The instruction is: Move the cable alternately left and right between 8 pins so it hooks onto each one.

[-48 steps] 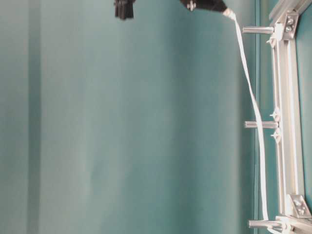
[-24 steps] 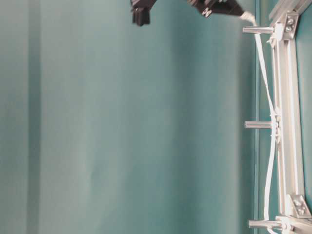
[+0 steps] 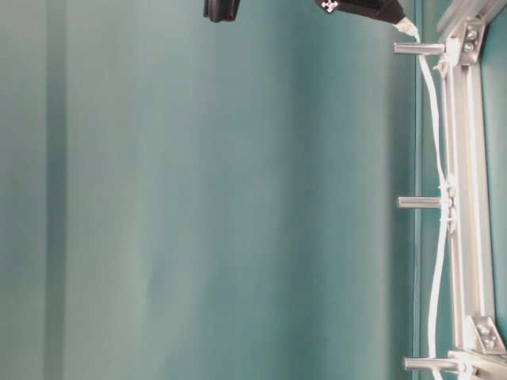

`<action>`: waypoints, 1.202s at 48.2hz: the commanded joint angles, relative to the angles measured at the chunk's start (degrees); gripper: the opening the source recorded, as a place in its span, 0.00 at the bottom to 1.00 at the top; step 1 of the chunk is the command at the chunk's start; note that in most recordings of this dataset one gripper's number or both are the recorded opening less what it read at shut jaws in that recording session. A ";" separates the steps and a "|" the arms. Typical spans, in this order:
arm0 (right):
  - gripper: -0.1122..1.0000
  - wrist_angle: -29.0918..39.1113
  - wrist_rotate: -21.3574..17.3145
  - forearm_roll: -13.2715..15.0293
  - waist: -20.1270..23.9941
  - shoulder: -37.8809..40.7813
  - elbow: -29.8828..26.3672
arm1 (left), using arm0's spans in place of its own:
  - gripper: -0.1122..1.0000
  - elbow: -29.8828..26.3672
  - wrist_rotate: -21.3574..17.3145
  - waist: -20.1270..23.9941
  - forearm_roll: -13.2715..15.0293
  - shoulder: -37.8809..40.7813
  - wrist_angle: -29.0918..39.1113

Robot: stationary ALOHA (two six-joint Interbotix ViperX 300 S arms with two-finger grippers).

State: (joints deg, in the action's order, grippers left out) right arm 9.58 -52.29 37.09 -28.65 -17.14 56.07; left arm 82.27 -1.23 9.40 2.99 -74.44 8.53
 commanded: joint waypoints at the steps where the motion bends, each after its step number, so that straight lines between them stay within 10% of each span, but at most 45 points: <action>1: 0.21 -0.53 -0.09 -1.14 1.93 -1.05 0.09 | 0.50 -0.88 -0.18 -0.09 0.09 0.35 -0.26; 28: 0.22 -0.26 0.18 -2.29 3.52 -1.76 2.72 | 0.50 -0.88 -0.18 -0.09 0.00 0.35 -0.26; 40: 0.80 0.00 0.00 -2.37 3.69 -2.99 2.90 | 0.50 -0.88 -0.18 0.00 0.00 0.35 -0.26; 58: 0.72 3.87 0.18 -2.37 3.78 -14.15 7.12 | 0.50 -0.88 -0.18 0.00 0.09 0.35 -0.26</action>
State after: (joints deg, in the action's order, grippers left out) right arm 12.04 -52.21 34.72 -25.05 -28.30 63.02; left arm 82.27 -1.23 9.40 2.99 -74.44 8.53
